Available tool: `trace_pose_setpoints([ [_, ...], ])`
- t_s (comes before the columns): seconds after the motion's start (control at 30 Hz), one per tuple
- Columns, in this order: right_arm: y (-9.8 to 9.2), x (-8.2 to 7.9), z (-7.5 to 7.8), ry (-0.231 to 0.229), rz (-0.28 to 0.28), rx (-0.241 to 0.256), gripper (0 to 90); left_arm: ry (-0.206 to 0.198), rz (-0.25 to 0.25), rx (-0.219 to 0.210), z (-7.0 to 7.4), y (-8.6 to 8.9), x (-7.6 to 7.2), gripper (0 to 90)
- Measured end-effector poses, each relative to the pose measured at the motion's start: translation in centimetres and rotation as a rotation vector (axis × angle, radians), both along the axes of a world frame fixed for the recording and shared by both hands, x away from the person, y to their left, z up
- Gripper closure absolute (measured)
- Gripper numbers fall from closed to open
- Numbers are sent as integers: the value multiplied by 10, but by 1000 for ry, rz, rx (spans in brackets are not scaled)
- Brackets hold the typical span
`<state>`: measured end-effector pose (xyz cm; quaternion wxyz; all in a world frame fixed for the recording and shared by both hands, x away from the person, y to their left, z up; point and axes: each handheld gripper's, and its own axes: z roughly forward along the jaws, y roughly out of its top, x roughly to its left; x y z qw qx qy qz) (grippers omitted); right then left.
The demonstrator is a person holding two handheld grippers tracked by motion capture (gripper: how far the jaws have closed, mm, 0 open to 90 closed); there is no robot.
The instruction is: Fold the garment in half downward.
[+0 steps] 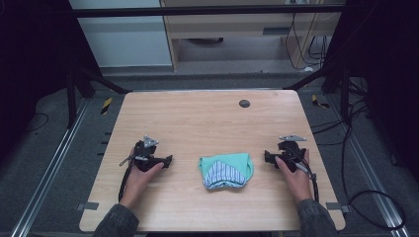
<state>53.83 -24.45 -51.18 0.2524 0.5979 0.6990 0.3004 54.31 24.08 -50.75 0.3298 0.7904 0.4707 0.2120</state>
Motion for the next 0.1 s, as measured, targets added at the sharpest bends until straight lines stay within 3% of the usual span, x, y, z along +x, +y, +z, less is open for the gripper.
trace_pose_setpoints([
  [0.1, 3, 0, 0, 0, -44, 0, 2, 6, 18, 4, 0, -1, 0, 31],
])
